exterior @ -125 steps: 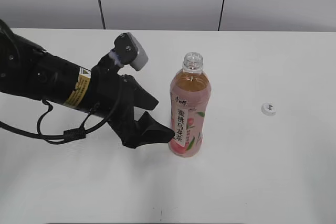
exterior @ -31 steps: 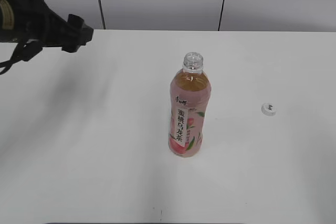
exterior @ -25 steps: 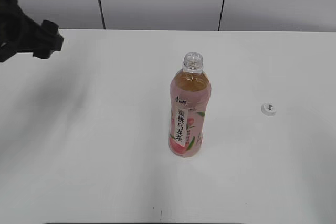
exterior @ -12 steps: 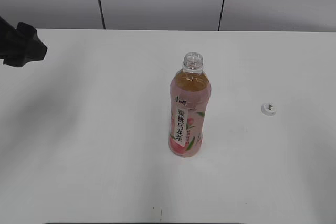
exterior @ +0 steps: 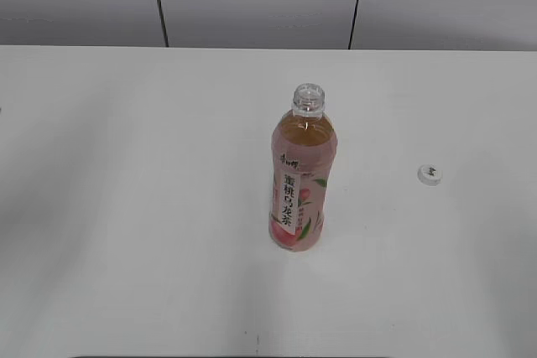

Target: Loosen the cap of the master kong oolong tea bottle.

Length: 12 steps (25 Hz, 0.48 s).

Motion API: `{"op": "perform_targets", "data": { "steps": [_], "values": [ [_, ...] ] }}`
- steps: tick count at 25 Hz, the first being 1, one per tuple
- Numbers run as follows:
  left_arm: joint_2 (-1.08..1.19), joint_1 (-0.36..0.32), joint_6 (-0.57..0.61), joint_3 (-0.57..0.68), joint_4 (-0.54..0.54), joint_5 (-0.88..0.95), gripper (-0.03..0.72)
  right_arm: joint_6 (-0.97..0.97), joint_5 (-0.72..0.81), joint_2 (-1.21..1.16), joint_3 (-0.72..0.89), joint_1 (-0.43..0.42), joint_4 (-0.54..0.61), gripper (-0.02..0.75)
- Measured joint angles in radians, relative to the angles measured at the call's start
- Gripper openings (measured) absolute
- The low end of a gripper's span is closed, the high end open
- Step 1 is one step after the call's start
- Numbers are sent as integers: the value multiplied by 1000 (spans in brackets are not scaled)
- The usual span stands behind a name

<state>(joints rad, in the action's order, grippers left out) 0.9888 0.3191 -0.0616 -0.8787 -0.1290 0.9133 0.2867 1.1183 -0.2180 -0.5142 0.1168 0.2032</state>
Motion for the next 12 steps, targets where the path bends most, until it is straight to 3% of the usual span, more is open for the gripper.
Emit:
{"op": "perform_targets", "data": {
  "steps": [5, 12],
  "values": [
    [-207, 0, 0, 1, 67, 112, 534, 0, 0, 0, 0, 0, 0, 472],
    [-452, 0, 0, 1, 70, 214, 501, 0, 0, 0, 0, 0, 0, 472]
  ]
}}
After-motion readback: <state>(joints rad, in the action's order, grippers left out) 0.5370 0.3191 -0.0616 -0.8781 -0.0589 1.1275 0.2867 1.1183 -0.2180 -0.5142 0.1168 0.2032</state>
